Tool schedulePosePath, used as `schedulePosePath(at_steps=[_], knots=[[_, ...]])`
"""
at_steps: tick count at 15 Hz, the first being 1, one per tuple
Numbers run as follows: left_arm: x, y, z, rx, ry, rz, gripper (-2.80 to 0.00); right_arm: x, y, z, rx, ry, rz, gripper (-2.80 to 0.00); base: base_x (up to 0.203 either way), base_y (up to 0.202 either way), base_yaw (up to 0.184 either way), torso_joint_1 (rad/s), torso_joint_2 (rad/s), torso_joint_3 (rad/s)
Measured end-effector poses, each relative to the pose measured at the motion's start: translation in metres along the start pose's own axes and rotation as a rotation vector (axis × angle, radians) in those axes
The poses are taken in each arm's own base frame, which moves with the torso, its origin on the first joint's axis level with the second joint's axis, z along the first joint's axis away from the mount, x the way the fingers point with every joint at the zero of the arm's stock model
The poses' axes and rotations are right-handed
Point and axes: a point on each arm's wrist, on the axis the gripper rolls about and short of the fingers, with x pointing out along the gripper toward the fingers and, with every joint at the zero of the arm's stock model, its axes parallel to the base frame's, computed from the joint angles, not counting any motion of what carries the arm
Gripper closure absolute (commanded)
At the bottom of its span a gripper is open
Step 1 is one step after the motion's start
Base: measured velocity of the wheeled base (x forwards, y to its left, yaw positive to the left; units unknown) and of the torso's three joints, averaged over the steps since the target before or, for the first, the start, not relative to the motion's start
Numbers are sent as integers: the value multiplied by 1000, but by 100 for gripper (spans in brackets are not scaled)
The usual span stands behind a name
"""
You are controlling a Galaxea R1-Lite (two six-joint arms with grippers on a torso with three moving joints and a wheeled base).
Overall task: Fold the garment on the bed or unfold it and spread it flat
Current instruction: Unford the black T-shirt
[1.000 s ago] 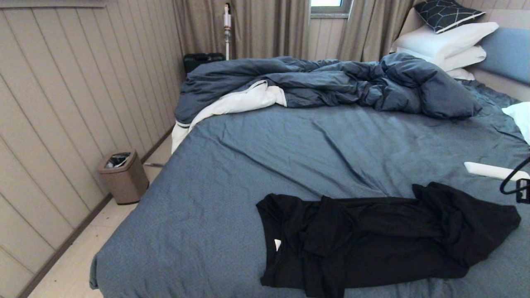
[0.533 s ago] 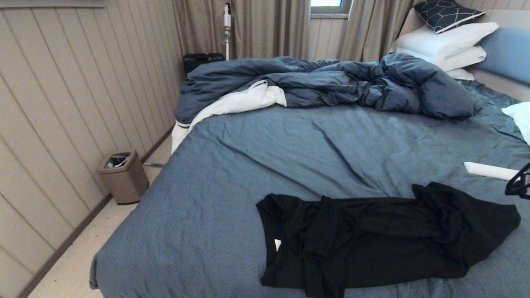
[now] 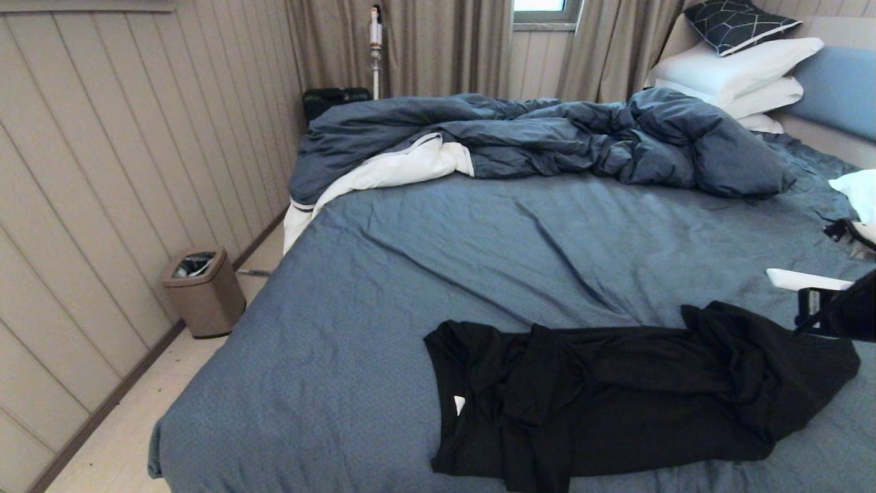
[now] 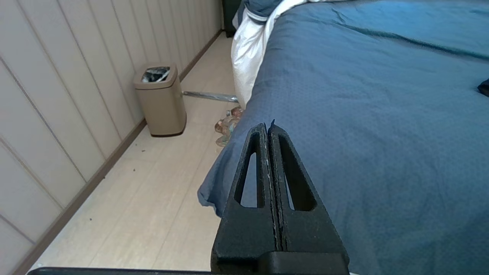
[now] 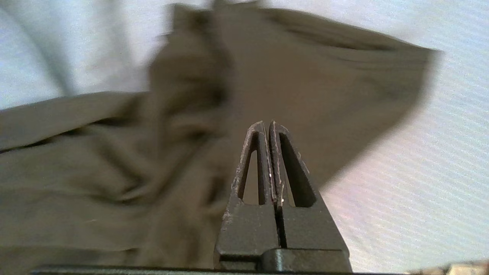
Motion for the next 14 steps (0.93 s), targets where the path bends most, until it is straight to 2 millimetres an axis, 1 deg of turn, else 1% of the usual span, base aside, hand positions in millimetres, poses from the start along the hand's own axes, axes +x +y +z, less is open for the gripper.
schedulePosePath(at_steps=[1,2,4,7,10,14], knots=[[0,0,0,0,0,0,0,3,8,0,-11,8,13,0,0,0,0,0,0,0],[0,0,0,0,0,0,0,7,15,-1,-21,19,15,-280,0,0,0,0,0,0],[0,0,0,0,-1,0,0,17,27,0,-37,38,-6,-280,0,0,0,0,0,0],[0,0,0,0,-1,0,0,30,40,4,-65,52,-1,-280,0,0,0,0,0,0],[0,0,0,0,-1,0,0,44,43,7,-75,69,-48,-280,0,0,0,0,0,0],[0,0,0,0,-1,0,0,59,43,3,-75,107,-58,-280,0,0,0,0,0,0]])
